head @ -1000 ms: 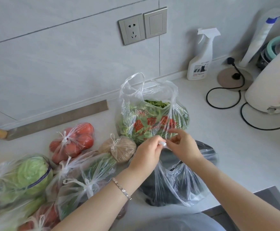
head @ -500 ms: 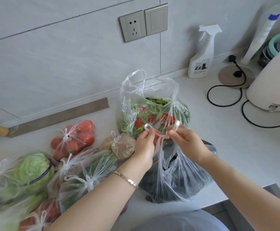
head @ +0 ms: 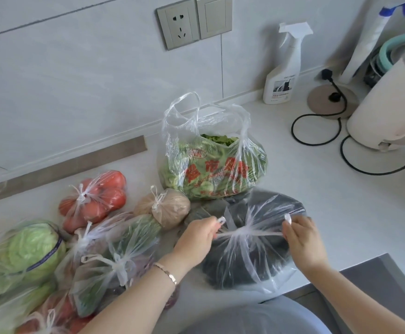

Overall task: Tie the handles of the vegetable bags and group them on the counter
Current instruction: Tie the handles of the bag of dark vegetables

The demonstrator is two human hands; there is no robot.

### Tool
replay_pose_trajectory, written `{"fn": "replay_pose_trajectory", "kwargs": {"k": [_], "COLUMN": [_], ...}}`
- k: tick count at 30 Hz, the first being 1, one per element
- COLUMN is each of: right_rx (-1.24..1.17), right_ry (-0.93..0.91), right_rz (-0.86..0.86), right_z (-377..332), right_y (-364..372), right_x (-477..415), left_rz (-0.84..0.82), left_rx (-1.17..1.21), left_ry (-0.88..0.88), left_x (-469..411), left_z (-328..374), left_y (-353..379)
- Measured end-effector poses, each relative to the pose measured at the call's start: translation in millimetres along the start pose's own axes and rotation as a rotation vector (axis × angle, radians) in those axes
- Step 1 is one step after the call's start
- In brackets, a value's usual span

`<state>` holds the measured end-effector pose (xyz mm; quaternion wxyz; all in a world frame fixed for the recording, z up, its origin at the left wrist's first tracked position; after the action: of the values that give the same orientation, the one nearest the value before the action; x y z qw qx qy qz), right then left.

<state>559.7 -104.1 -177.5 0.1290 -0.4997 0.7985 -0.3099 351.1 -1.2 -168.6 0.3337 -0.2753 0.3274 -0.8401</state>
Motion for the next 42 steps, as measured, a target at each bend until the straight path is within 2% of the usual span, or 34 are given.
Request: {"fn": "replay_pose_trajectory", "kwargs": {"k": [3, 6, 9, 14, 16, 17, 19, 20, 22, 24, 26, 28, 31, 33, 35, 37, 38, 40, 42], "right_rx": [0.247, 0.571, 0.742, 0.820, 0.709, 0.559, 0.119, -0.114, -0.530, -0.793, -0.792, -0.638, -0.392, -0.312, -0.322, -0.473, -0.496, -0.388, -0.276], "right_ry": [-0.284, -0.458, -0.406, -0.344, -0.349, -0.329, -0.033, 0.068, 0.162, 0.220, 0.214, 0.197, 0.221, 0.264, 0.292, 0.317, 0.277, 0.125, 0.009], "right_rz": [-0.042, -0.229, -0.330, -0.417, -0.414, -0.401, -0.460, -0.416, -0.280, -0.280, -0.291, -0.269, -0.240, -0.207, -0.179, -0.207, -0.241, -0.314, -0.338], "right_z": [-16, -9, -2, 2, -6, -11, -19, -29, -50, -71, -84, -76, -41, -25, -28, -45, -59, -89, -109], "right_y": [13, 43, 56, 61, 59, 54, 40, 31, 17, 20, 26, 30, 32, 35, 32, 19, 10, -2, 1], "right_x": [-5, -6, -7, -11, -11, -12, -13, -15, -23, -31, -37, -40, -28, -19, -21, -31, -37, -45, -46], "left_rz": [0.100, 0.121, 0.018, -0.133, -0.085, -0.082, -0.012, 0.047, 0.171, 0.242, 0.217, 0.152, -0.145, -0.232, -0.198, -0.109, -0.059, -0.027, -0.078], "left_rx": [-0.324, -0.535, -0.632, -0.706, -0.607, -0.465, -0.016, 0.230, 0.733, 1.113, 1.104, 0.873, 0.425, 0.315, 0.328, 0.407, 0.457, 0.542, 0.555], "left_ry": [0.268, 0.283, 0.210, 0.146, 0.160, 0.147, 0.031, -0.085, -0.287, -0.354, -0.332, -0.267, -0.150, -0.121, -0.158, -0.176, -0.172, -0.177, -0.161], "left_x": [10, 20, 22, 18, 18, 20, 19, 16, 7, -6, -15, -18, -9, -1, -3, -11, -15, -21, -25], "left_z": [-1, -20, -23, -23, -19, -16, -9, -4, 9, 27, 44, 45, 28, 24, 27, 31, 35, 46, 58], "left_y": [18, 35, 41, 43, 42, 39, 22, 11, -5, -15, -23, -24, -2, 11, 8, 0, -6, -13, -12]}}
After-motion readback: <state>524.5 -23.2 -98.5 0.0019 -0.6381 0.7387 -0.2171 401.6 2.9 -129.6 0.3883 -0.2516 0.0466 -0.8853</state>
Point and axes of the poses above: each hand's wrist, its own x-axis away from the middle knuckle, its own y-axis out of the palm, z = x × y, the point moved 4 cm from there along -x, towards the middle knuckle, and after that the axes turned 1 degree about z, right-handed, at the moved point
